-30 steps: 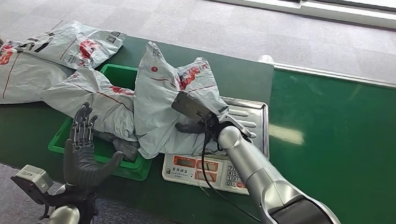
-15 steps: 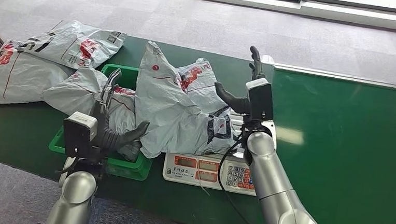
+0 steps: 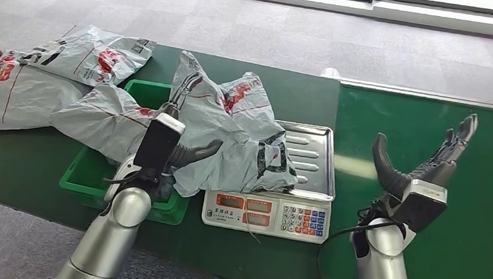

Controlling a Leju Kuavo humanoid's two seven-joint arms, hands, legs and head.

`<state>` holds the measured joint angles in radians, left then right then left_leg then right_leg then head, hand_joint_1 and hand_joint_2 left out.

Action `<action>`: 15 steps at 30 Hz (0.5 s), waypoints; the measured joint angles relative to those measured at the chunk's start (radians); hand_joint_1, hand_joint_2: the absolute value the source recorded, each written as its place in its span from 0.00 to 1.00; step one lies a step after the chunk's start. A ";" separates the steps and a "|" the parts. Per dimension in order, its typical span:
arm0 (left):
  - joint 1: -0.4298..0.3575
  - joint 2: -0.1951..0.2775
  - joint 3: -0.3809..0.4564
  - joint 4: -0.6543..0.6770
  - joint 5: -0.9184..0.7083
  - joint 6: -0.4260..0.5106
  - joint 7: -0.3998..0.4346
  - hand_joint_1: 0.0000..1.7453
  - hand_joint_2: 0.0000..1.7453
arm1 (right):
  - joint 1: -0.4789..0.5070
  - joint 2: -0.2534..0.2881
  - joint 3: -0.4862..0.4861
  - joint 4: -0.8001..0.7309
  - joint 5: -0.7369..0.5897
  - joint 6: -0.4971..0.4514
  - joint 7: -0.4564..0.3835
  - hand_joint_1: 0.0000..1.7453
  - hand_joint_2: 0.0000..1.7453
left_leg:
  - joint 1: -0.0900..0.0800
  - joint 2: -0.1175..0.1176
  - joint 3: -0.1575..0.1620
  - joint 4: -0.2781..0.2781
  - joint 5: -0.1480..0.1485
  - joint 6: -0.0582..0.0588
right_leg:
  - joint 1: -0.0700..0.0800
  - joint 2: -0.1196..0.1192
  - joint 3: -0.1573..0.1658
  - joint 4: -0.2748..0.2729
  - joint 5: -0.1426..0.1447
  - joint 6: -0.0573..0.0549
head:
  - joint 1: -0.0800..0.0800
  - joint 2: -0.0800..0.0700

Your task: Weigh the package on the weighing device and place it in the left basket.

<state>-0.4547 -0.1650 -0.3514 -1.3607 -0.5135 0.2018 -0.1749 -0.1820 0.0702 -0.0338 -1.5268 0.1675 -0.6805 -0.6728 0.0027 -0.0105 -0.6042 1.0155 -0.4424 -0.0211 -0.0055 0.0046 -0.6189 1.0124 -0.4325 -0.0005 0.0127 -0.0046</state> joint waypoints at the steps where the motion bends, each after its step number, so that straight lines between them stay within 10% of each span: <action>1: -0.031 -0.006 -0.010 0.047 -0.006 -0.019 0.007 0.00 1.00 | 0.012 -0.008 -0.004 -0.005 -0.009 0.011 0.011 0.00 1.00 | 0.000 0.000 0.000 0.000 0.000 0.000 | 0.000 0.000 0.000 0.000 0.000 0.000 | 0.000 0.000; 13: -0.293 -0.150 -0.226 0.666 -0.309 -0.183 0.099 0.00 1.00 | 0.042 -0.018 -0.009 -0.017 0.101 0.085 0.103 0.00 1.00 | -0.003 0.001 0.000 0.000 0.001 0.003 | -0.003 0.001 0.000 0.000 0.003 0.003 | 0.000 0.000; 14: -0.302 -0.158 -0.248 0.703 -0.332 -0.219 0.108 0.02 1.00 | 0.043 -0.014 -0.009 -0.018 0.114 0.095 0.113 0.00 1.00 | -0.003 0.001 0.000 0.000 0.001 0.003 | -0.003 0.001 0.000 0.000 0.002 0.003 | 0.000 0.000; 15: -0.307 -0.166 -0.270 0.736 -0.352 -0.249 0.119 0.27 1.00 | 0.044 -0.010 -0.009 -0.018 0.126 0.105 0.121 0.00 1.00 | -0.003 0.001 -0.001 0.000 0.001 0.003 | -0.003 0.001 0.000 0.000 0.002 0.003 | 0.000 0.000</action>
<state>-0.7613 -0.3312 -0.6215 -0.6243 -0.8653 -0.0473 -0.0563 -0.1383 0.0604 -0.0427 -1.5446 0.2939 -0.5757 -0.5521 -0.0002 -0.0095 -0.6047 1.0158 -0.4413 -0.0178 -0.0084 0.0052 -0.6187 1.0124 -0.4303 0.0028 0.0126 -0.0046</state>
